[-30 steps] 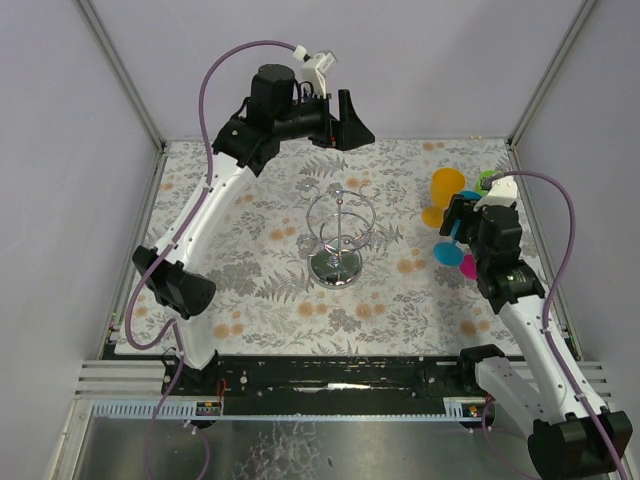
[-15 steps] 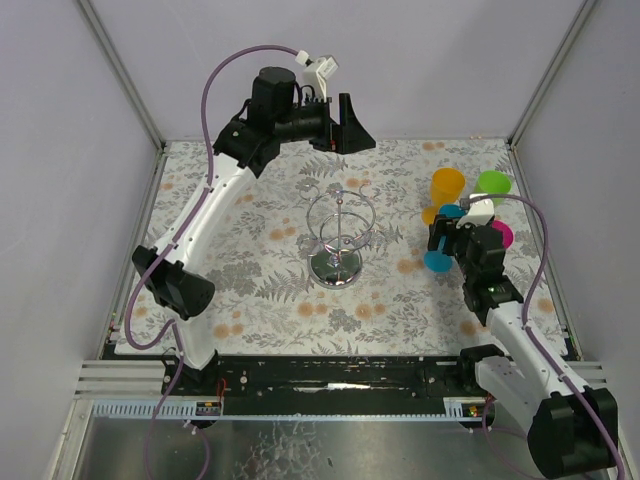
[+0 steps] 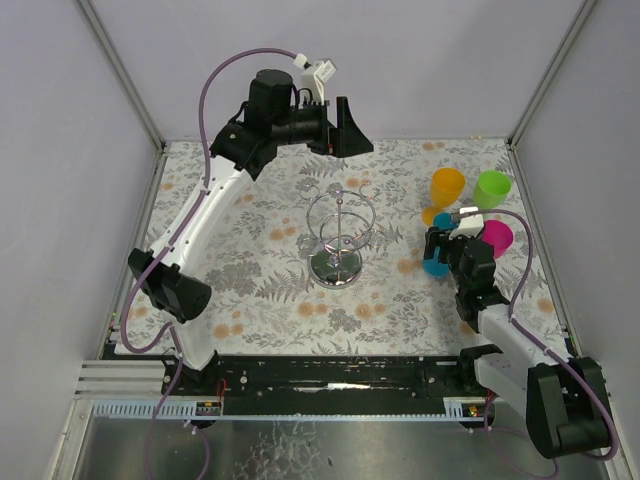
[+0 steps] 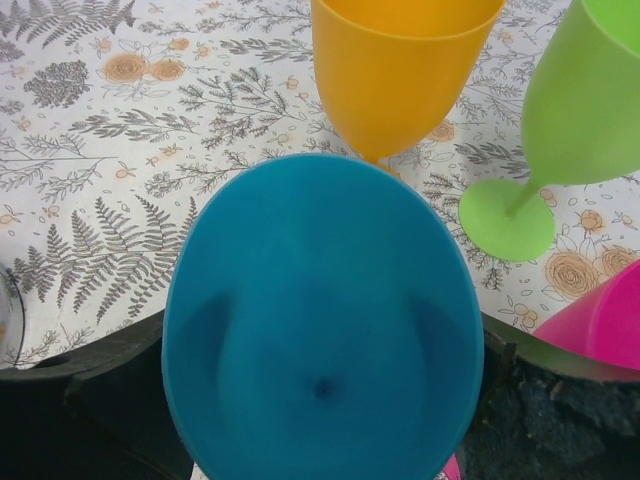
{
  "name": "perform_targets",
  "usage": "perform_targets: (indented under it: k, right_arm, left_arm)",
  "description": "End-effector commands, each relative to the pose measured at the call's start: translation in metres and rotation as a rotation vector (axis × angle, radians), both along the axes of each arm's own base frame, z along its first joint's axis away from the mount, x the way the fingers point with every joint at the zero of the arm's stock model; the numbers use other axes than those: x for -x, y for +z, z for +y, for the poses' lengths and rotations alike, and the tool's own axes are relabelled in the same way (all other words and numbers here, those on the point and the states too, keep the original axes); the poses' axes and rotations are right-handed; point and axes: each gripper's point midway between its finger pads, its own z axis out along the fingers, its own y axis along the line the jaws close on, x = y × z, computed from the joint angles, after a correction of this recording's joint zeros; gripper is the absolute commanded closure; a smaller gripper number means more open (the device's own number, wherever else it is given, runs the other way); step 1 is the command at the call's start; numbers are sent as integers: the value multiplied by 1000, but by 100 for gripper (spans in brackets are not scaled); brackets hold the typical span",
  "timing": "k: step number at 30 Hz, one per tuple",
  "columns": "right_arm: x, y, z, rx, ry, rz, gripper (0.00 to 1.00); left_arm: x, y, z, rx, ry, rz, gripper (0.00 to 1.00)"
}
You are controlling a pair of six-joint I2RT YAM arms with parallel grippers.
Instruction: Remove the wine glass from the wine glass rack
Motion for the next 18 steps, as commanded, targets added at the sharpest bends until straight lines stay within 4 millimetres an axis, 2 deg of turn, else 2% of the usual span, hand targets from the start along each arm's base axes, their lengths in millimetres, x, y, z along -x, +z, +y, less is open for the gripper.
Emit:
perform_targets:
  k: [1,8,12,18]
  right_arm:
    - [-15,33,2,14,7,-148,32]
    - [-23,25,3,13,0,-135,27]
    - [-27,23,1,8,-13,-128,13]
    - [-30,23,1,7,-18,-120,6]
  left_arm:
    - [9,21,5,35,-20,-50,14]
    - [12,21,5,36,-36,-53,14]
    - [14,19,5,31,-48,-50,13]
    - [17,18,6,32,-61,-43,12]
